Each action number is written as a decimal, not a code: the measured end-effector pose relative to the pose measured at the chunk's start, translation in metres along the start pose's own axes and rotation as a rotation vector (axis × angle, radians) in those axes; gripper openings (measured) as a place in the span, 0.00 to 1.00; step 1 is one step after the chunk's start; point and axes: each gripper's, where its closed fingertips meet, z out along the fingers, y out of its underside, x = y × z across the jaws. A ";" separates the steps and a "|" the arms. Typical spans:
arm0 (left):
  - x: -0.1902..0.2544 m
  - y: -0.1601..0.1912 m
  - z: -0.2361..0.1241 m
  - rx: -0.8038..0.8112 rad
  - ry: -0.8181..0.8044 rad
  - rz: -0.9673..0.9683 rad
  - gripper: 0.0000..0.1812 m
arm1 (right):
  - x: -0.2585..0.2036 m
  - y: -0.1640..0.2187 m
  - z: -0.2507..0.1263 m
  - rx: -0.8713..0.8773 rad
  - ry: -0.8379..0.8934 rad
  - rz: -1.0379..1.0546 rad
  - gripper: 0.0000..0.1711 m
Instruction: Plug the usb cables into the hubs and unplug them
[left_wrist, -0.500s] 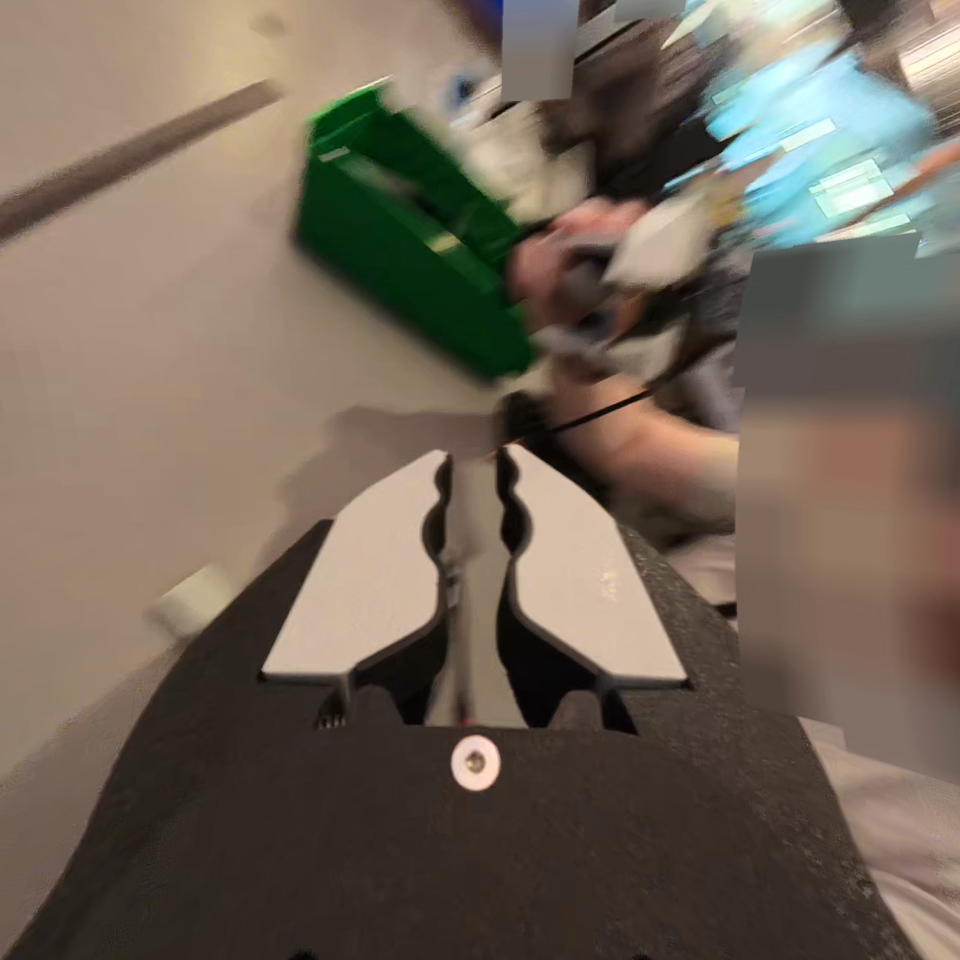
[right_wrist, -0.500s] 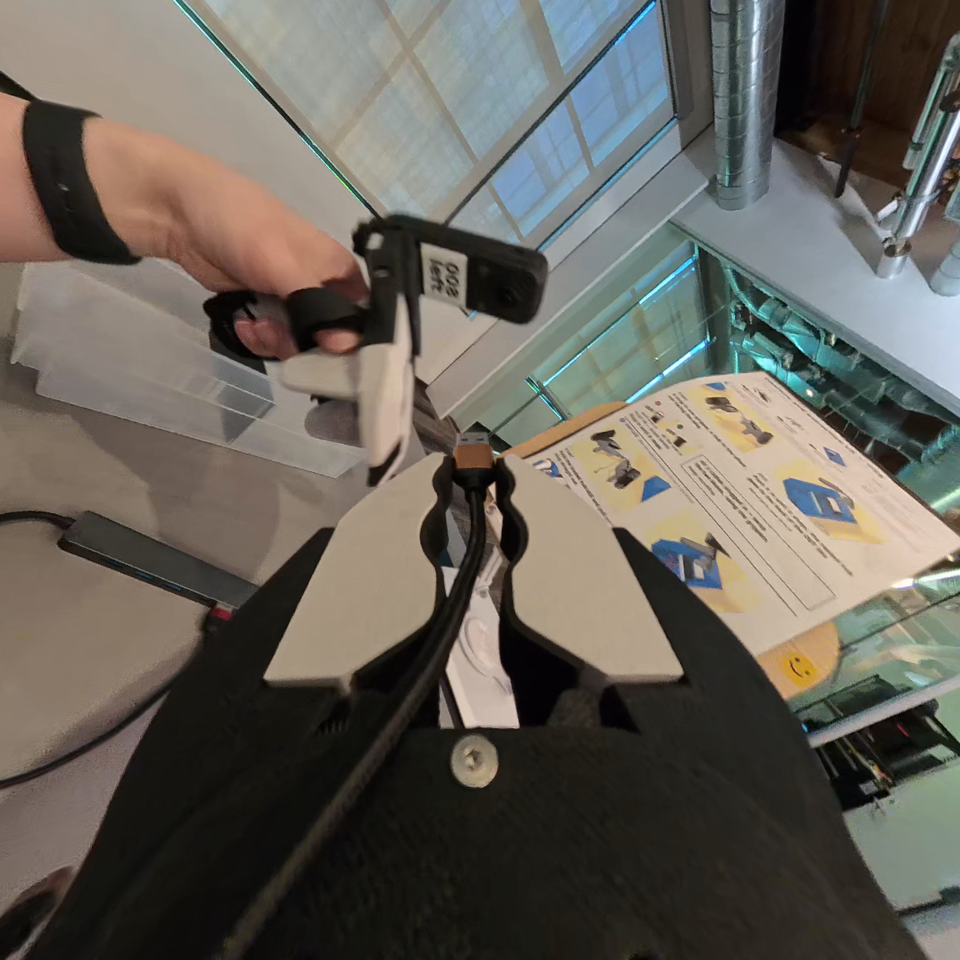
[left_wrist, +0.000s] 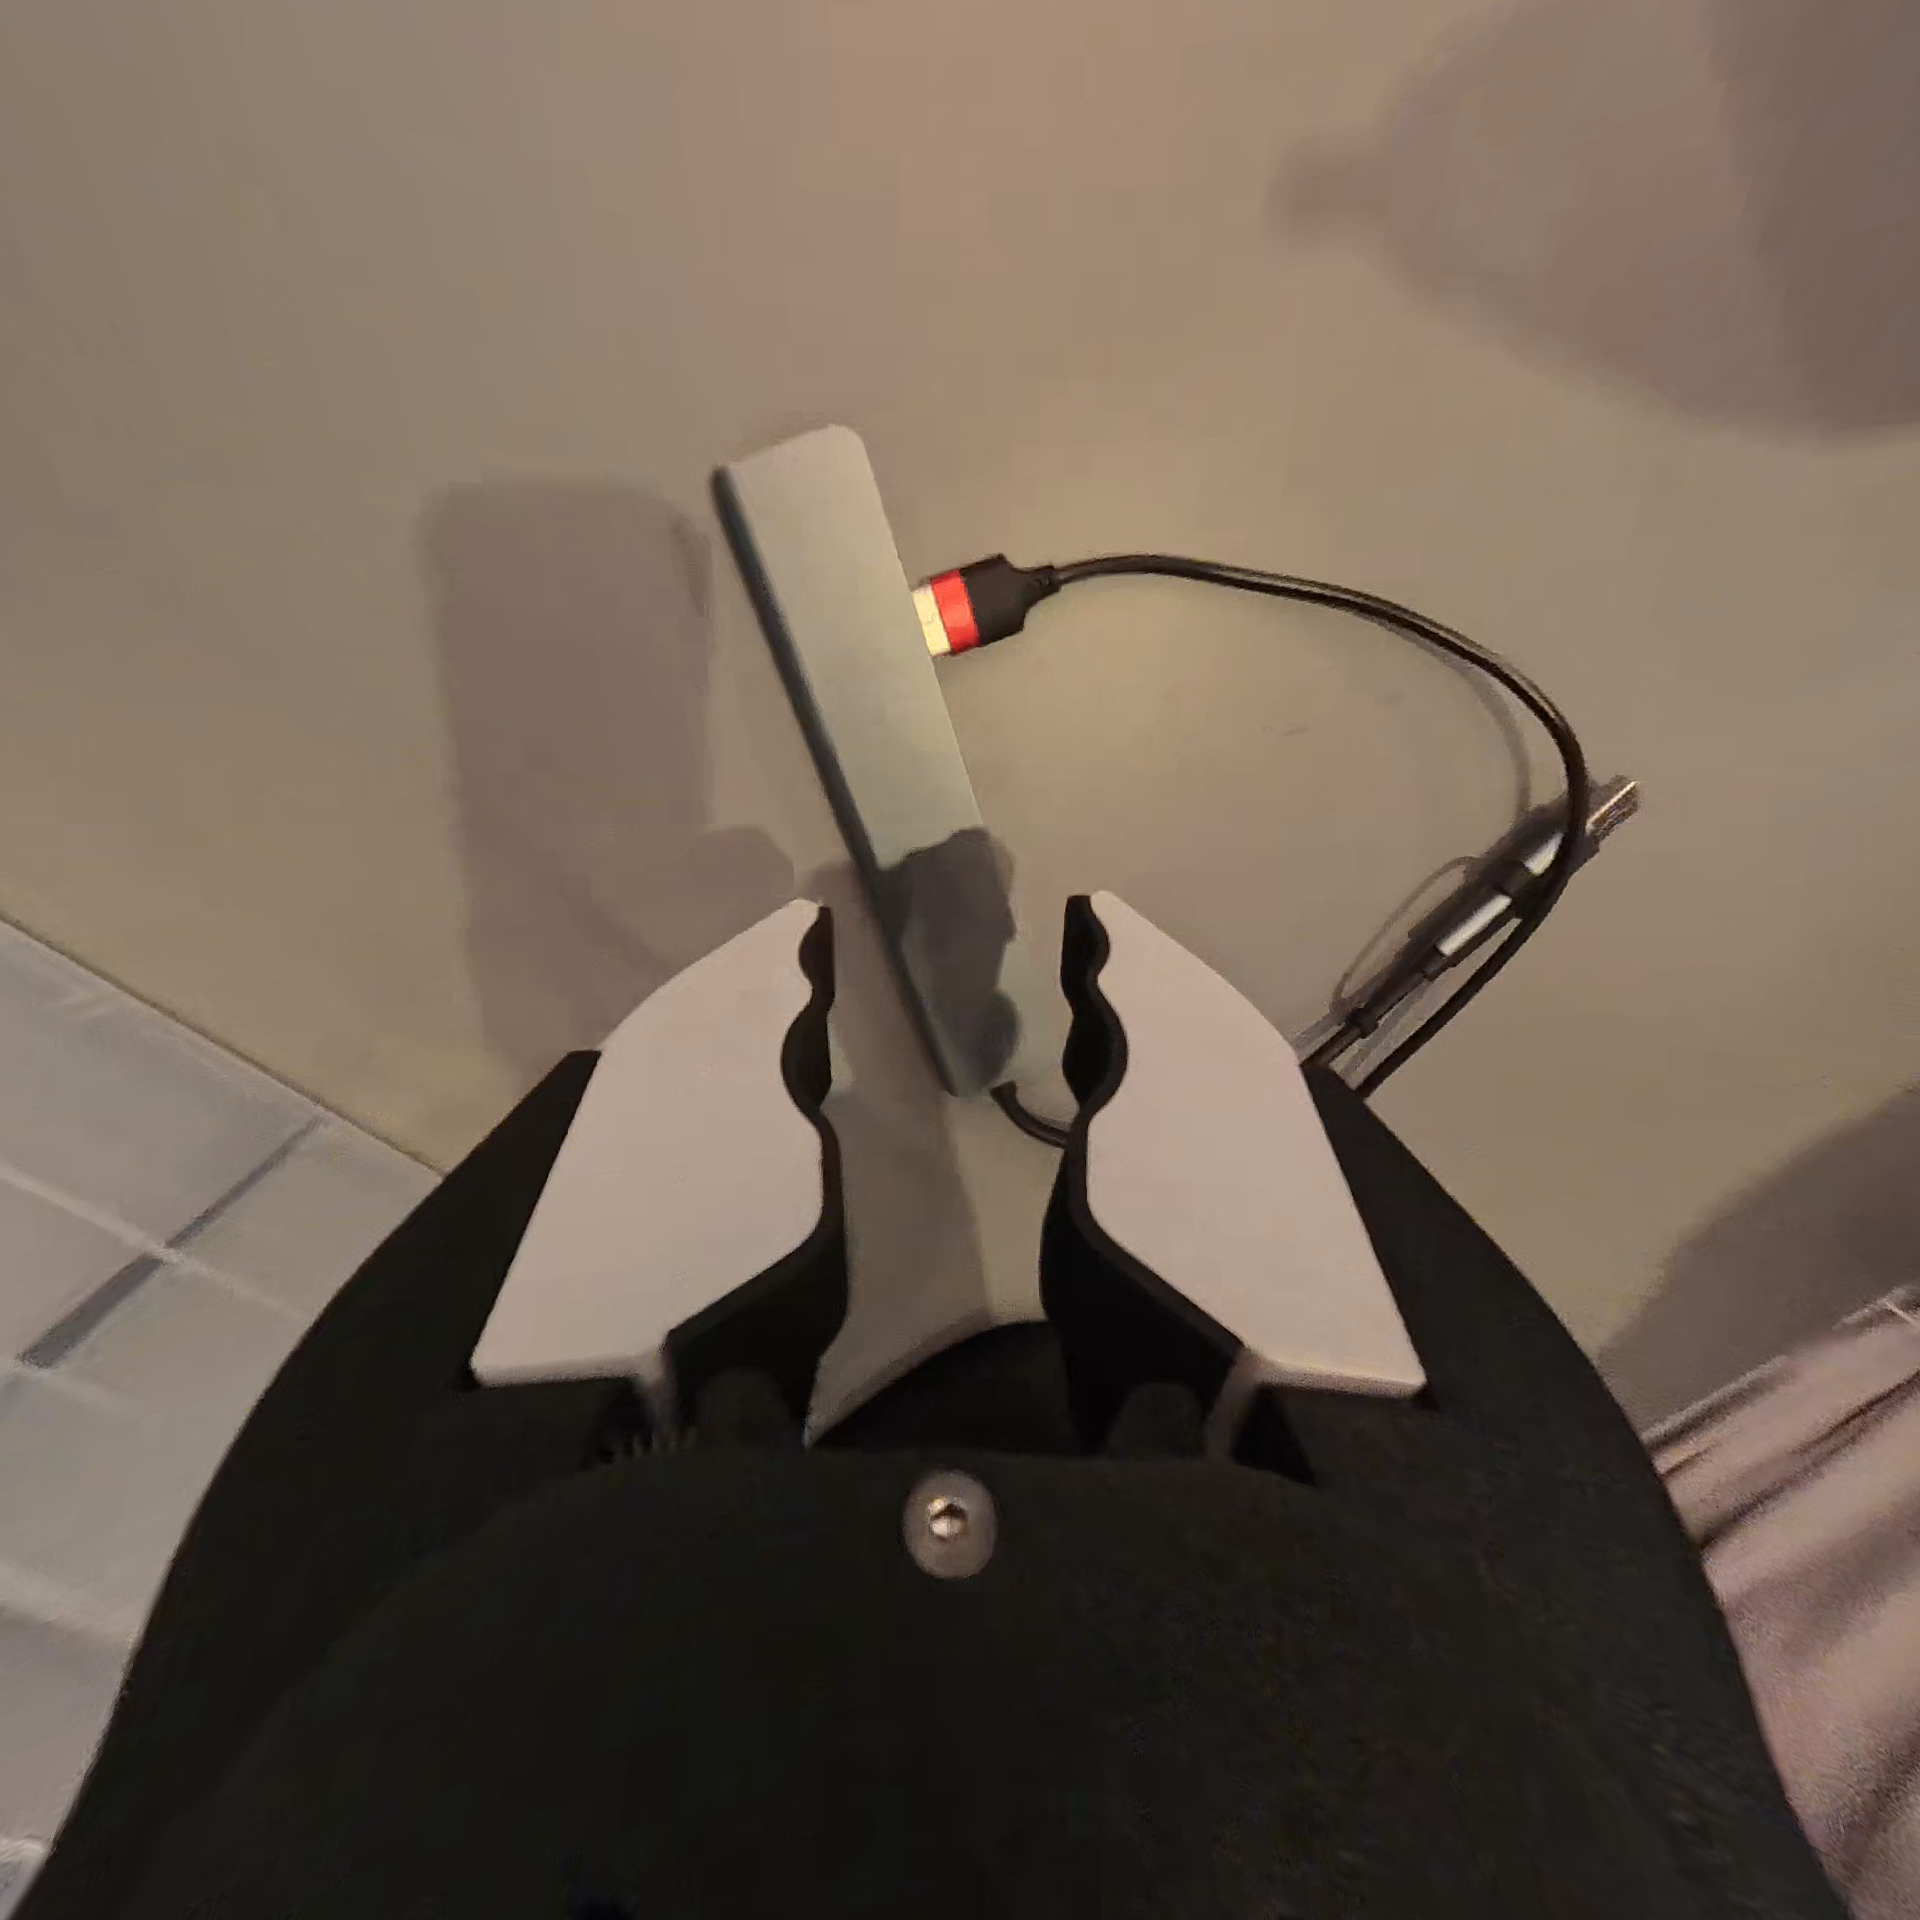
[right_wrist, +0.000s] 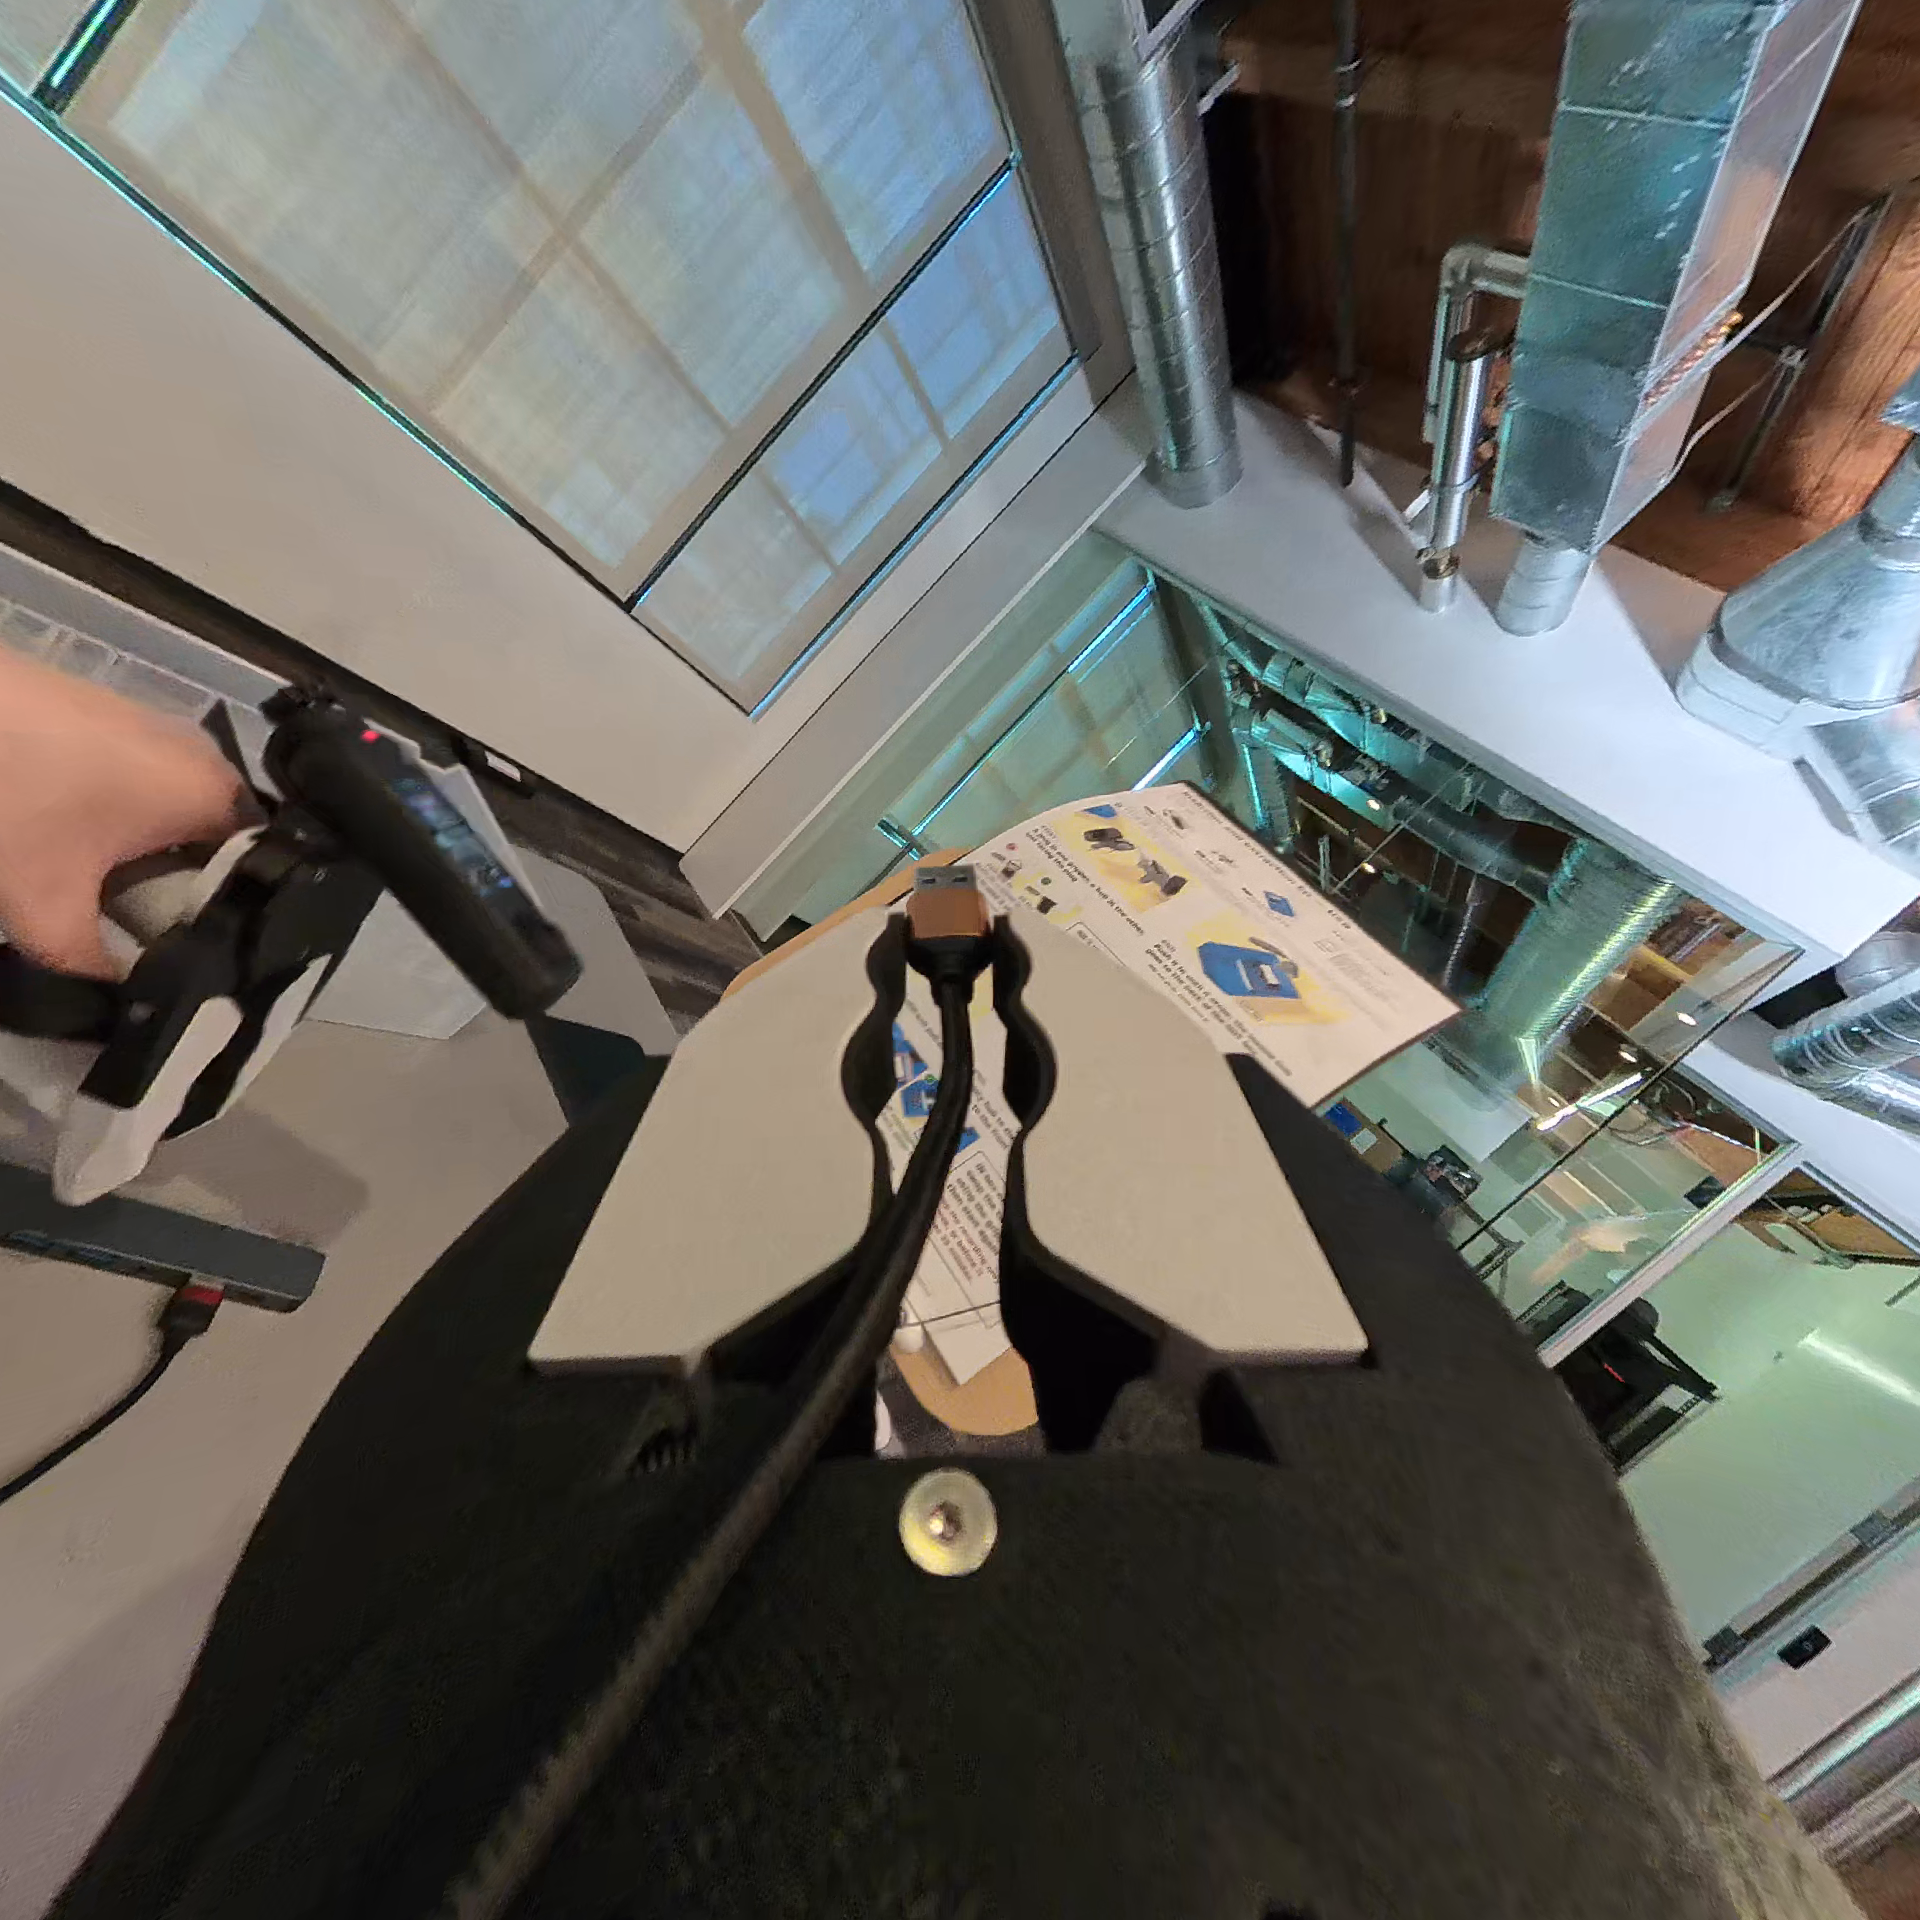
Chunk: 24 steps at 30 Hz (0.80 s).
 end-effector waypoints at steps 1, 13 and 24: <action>0.002 0.005 0.005 -0.024 0.010 -0.015 0.24 | 0.003 -0.002 -0.002 0.005 0.003 0.003 0.09; -0.005 0.028 0.030 -0.129 -0.091 -0.097 0.20 | 0.020 -0.019 -0.018 0.071 0.036 0.019 0.09; -0.003 0.027 0.030 -0.118 -0.104 -0.075 0.18 | 0.022 -0.023 -0.022 0.101 0.014 0.060 0.09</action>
